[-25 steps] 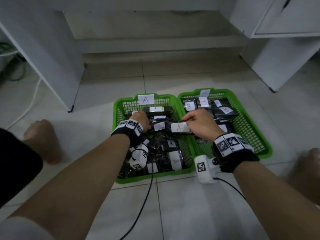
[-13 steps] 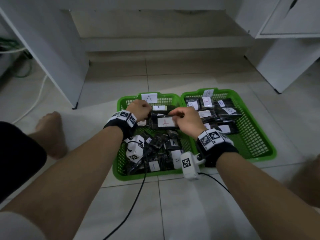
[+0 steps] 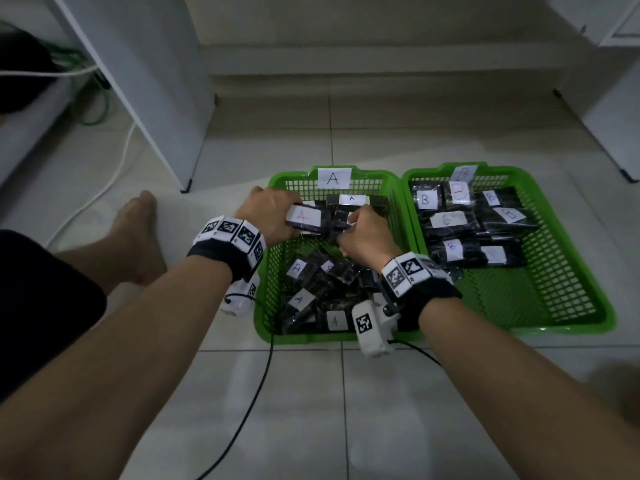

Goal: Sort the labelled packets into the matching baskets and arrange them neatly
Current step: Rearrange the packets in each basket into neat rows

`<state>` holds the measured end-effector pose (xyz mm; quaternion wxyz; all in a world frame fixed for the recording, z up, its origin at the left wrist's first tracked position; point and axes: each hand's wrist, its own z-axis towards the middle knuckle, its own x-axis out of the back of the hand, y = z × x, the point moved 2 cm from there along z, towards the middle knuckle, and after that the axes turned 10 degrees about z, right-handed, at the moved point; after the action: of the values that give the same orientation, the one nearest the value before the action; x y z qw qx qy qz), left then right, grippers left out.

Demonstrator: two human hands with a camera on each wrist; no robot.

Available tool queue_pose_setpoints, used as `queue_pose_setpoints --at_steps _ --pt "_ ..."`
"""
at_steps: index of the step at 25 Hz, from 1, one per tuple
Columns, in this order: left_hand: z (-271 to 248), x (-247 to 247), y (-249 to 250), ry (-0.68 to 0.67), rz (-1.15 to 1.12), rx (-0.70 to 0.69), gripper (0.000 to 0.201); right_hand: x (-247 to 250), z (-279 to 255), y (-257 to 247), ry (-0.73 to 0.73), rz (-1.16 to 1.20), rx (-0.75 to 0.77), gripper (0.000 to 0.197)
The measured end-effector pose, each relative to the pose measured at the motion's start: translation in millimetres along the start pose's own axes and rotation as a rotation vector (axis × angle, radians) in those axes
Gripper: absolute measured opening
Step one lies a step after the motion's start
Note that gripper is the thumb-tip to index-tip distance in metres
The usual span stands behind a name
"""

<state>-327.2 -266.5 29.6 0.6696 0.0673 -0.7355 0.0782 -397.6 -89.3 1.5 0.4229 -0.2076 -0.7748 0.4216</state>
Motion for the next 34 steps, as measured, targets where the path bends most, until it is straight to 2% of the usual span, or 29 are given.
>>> queue_pose_setpoints --at_steps 2,5,7,10,12,15,17,19,23,28,31,34 --pt "1 -4 -8 -0.005 -0.048 0.081 0.035 -17 -5 -5 -0.142 -0.258 0.090 0.024" --pt "1 -10 -11 -0.022 -0.110 0.123 0.045 -44 -13 -14 -0.484 -0.448 0.140 0.048" --pt "0 -14 -8 -0.060 -0.136 0.112 0.047 -54 -13 -20 -0.550 -0.544 0.183 0.056" --pt "-1 -17 -4 -0.096 -0.189 0.106 0.047 -54 -10 -20 -0.495 -0.485 0.157 0.024" --pt "-2 -18 -4 -0.088 -0.227 0.121 0.050 -41 -8 -14 -0.453 -0.349 0.082 0.013" --pt "-3 -18 -5 -0.074 -0.269 0.150 0.056 -4 -5 0 -0.343 -0.051 -0.028 0.013" --pt "-2 -16 -4 -0.087 -0.240 0.147 0.056 18 -4 11 -0.236 0.023 -0.025 0.006" --pt "1 -13 -3 -0.112 -0.193 0.148 0.055 30 -1 19 -0.190 0.028 -0.004 0.006" --pt "5 -15 0 -0.166 -0.136 0.179 0.053 31 17 16 -0.263 0.094 -0.053 0.009" --pt "4 -23 -1 -0.141 -0.141 0.227 0.050 32 35 26 -0.372 0.119 -0.152 0.010" --pt "4 -25 -1 -0.120 -0.147 0.167 0.049 32 42 35 -0.339 0.203 -0.140 0.008" --pt "-2 -23 -5 -0.112 -0.221 0.163 0.047 22 34 35 -0.271 0.120 -0.042 0.009"
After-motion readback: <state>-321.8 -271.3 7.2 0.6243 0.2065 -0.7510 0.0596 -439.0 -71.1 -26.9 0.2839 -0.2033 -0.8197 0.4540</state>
